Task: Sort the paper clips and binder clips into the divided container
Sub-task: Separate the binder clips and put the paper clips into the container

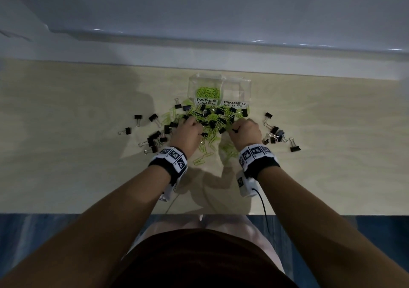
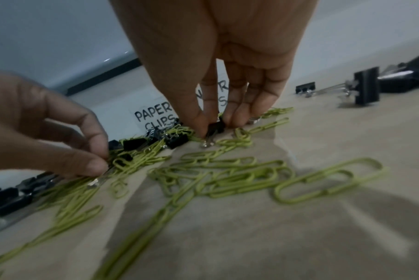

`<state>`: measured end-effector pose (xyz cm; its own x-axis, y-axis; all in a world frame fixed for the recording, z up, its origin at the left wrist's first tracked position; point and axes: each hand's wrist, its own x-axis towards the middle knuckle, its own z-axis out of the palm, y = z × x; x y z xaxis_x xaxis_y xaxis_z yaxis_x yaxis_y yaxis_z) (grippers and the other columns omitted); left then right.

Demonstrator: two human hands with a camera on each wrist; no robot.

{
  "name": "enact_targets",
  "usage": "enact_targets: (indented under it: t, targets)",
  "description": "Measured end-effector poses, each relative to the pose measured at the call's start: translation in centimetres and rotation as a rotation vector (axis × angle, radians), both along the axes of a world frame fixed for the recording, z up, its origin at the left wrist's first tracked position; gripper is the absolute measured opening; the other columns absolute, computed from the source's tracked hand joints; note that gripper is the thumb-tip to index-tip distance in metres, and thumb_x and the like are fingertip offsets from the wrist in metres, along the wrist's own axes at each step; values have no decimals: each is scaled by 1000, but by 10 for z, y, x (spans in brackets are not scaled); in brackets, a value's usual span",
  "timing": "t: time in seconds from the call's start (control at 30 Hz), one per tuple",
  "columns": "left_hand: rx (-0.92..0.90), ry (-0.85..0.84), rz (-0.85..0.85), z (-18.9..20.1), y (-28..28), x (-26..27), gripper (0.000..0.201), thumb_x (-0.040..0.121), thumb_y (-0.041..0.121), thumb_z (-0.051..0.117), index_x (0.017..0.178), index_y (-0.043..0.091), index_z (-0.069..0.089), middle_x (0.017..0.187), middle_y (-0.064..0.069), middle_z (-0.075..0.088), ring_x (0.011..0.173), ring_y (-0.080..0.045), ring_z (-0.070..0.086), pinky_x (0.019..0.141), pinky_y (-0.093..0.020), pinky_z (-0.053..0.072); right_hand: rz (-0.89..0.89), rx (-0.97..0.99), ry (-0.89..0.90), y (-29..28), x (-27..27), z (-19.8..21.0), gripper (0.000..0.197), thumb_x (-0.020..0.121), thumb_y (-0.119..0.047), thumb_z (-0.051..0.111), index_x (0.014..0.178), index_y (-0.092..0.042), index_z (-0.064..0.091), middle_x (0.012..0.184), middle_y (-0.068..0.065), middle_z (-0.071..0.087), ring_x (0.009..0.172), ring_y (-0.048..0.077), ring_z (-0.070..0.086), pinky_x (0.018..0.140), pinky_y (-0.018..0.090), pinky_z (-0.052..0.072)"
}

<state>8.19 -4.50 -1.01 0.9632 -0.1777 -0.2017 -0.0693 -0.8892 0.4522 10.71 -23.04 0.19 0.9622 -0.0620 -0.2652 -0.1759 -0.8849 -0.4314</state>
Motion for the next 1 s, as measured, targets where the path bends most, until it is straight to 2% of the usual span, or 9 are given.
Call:
enact_targets:
  t: [0.13,0.23,0.43,0.5,0.57,0.63,0.73,0.83,1.0]
  targets:
    - [-181,-40,93,10,6,-5,5,85,11,61,81,9,59,93,-2,55,82,-17,52,76,-29,48,-38,59,2,-7,-5,-5,10,76,-5,55,77,-8,65,81,11,62,70,26,57,64,32,53]
    - [-276,-63,212,20,24,-12,5,86,11,60,85,10,55,91,-1,56,76,-13,54,69,-15,45,-45,126,-43,-18,-9,-4,16,74,2,52,72,-9,64,76,8,63,64,18,54,54,21,47]
    - [-244,-151,394,10,94,-32,10,86,7,56,94,12,54,96,-5,58,86,-22,59,77,-36,55,-240,195,-179,-70,-5,7,11,73,-4,59,77,-10,67,79,11,68,73,25,63,70,27,51]
    - [-92,-166,356,5,104,-34,12,85,9,55,97,11,56,102,-11,57,95,-30,53,80,-44,50,-214,108,-181,-85,-1,5,15,75,-4,57,84,-9,68,87,14,66,80,30,62,73,27,48]
    - [8,-210,304,7,98,-30,15,85,11,56,98,8,60,106,-14,57,101,-33,48,83,-44,47,-128,32,-184,-88,3,5,18,76,-6,56,90,-10,68,94,14,63,88,35,59,77,38,51]
    - [9,-234,219,13,79,-24,15,85,13,57,100,9,61,107,-11,58,102,-30,49,88,-44,46,-13,-39,-171,-78,7,5,20,77,-8,58,94,-12,67,100,12,62,94,35,56,82,46,48]
    - [-90,-106,29,15,37,-18,24,89,15,54,113,12,59,118,-5,55,112,-21,47,98,-31,38,156,-108,-120,-51,13,6,20,82,-17,59,101,-16,66,103,6,60,97,28,54,89,43,44]
    - [-71,26,-116,8,2,-14,36,90,18,53,126,14,51,124,-3,49,117,-20,44,100,-33,40,206,-139,-73,-31,14,3,23,84,-21,59,106,-15,65,102,8,59,97,29,53,91,47,45]
    - [-64,44,-78,-1,-11,-7,31,89,12,56,120,7,57,116,-8,51,109,-25,46,96,-35,41,183,-69,-24,-23,15,-1,19,83,-19,60,100,-17,67,98,6,56,89,27,56,87,46,49]
